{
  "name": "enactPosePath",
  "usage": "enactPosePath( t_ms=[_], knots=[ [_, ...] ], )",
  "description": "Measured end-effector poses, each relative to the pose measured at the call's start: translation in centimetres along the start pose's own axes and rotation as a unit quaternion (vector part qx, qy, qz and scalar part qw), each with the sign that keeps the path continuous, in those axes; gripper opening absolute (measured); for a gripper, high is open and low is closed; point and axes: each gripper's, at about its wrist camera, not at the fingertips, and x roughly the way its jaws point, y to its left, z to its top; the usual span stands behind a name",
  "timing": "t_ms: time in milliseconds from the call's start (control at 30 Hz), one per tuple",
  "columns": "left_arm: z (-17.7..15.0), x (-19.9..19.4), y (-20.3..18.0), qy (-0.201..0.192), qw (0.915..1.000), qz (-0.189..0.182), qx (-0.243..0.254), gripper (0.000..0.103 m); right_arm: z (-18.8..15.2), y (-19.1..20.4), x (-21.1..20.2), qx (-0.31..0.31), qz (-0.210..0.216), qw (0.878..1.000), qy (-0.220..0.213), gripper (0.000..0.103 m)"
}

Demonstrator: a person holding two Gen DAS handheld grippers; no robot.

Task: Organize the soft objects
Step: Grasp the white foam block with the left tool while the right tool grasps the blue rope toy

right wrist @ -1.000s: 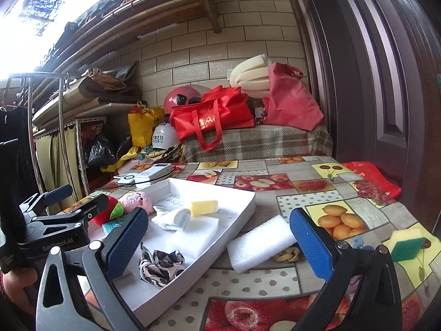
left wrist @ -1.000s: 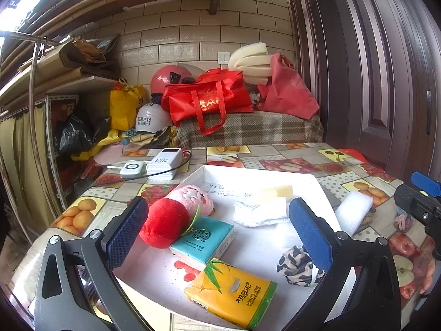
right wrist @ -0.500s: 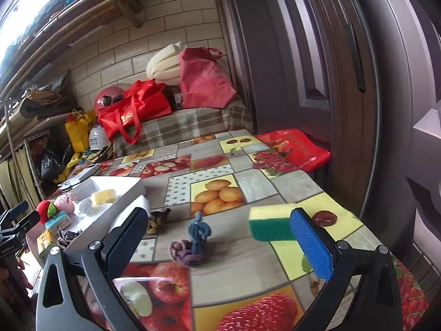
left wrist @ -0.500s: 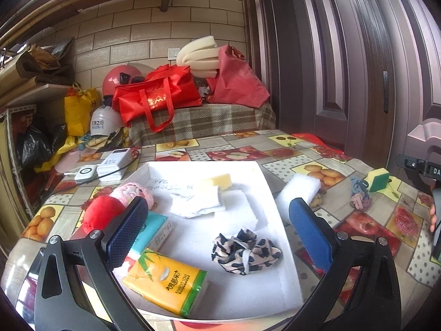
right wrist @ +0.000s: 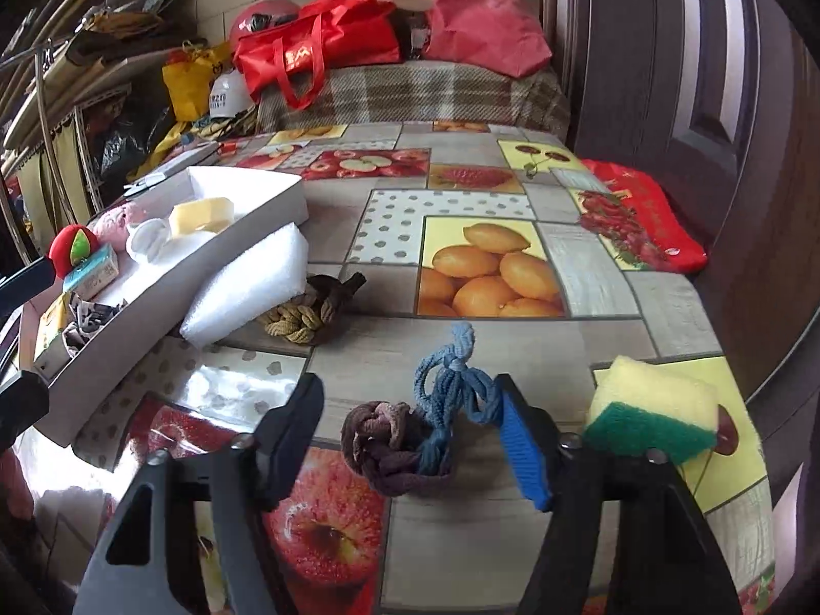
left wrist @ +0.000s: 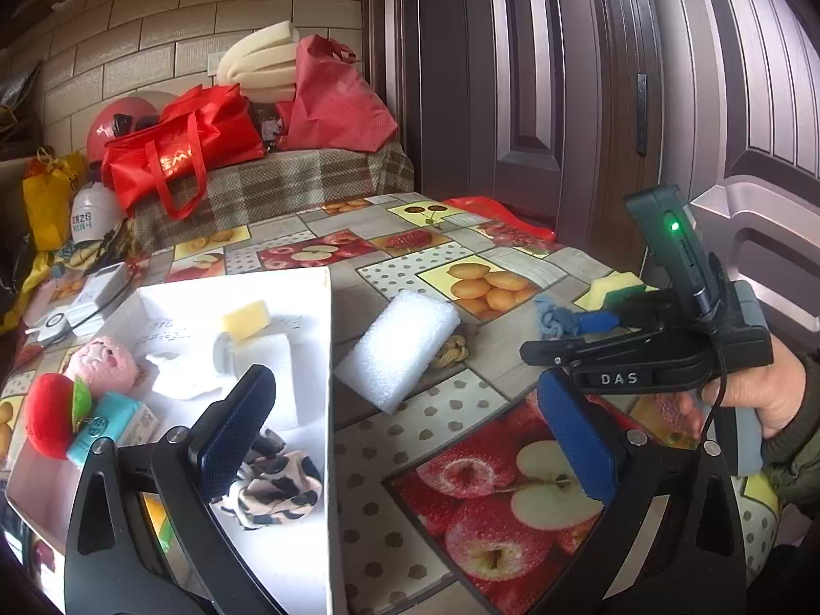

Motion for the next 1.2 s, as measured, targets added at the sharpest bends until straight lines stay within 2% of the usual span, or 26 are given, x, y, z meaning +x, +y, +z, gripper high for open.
enactPosePath(
  t_ms=[33,167,300,433,500,567,600,700,767,833,900,933,1067,1200],
  knots=[
    [0.7,0.6,-0.2,0.006,1.0000,-0.004,-0.007,0.103,-0.1,-0.4,0.7,0.008,0.013,1.000,0.018,0.036],
    [4.6,3.6,-0.3,0.027,0.9979,-0.032,-0.049,0.103,-0.6,-2.5,0.1,0.059,0.044,0.997,0.008,0.034],
    [7.4,8.8,-0.1,0.076,0.9928,-0.036,-0.086,0.103,-0.9,-4.4,-0.2,0.110,0.057,0.992,0.001,0.034],
    [7.1,13.7,1.0,0.135,0.9791,-0.040,-0.147,0.103,-1.3,-6.0,-0.6,0.156,0.079,0.984,-0.012,0.034],
    [6.3,15.1,1.0,0.159,0.9743,-0.038,-0.155,0.102,-1.4,-6.6,-0.5,0.172,0.093,0.981,-0.012,0.034],
    [5.1,15.8,0.5,0.175,0.9730,-0.036,-0.146,0.102,-1.4,-6.9,-0.3,0.180,0.104,0.978,-0.010,0.034],
    [4.9,15.6,-0.1,0.174,0.9759,-0.028,-0.129,0.102,-1.4,-6.9,-0.3,0.182,0.108,0.977,-0.011,0.034],
    [4.0,14.2,-2.1,0.179,0.9780,-0.036,-0.101,0.102,-1.3,-6.8,-0.4,0.181,0.111,0.977,-0.015,0.034],
    [3.2,13.0,-3.4,0.190,0.9731,-0.081,-0.101,0.102,-1.3,-6.9,-0.5,0.182,0.112,0.977,-0.018,0.034],
    [2.5,11.4,-4.6,0.188,0.9754,-0.077,-0.086,0.101,-1.3,-7.0,-0.5,0.185,0.113,0.976,-0.020,0.033],
    [1.7,10.1,-4.8,0.197,0.9676,-0.127,-0.094,0.101,-1.4,-7.3,-0.5,0.191,0.115,0.975,-0.021,0.033],
    [1.4,9.2,-4.6,0.194,0.9679,-0.128,-0.096,0.101,-1.3,-7.3,-0.5,0.191,0.115,0.975,-0.020,0.033],
    [1.2,5.4,-2.8,0.154,0.9821,-0.083,-0.071,0.101,-1.3,-7.1,-0.4,0.187,0.115,0.975,-0.018,0.033],
    [0.6,3.0,-1.7,0.150,0.9840,-0.079,-0.056,0.101,-1.3,-7.0,-0.4,0.187,0.115,0.975,-0.018,0.033]
  ],
)
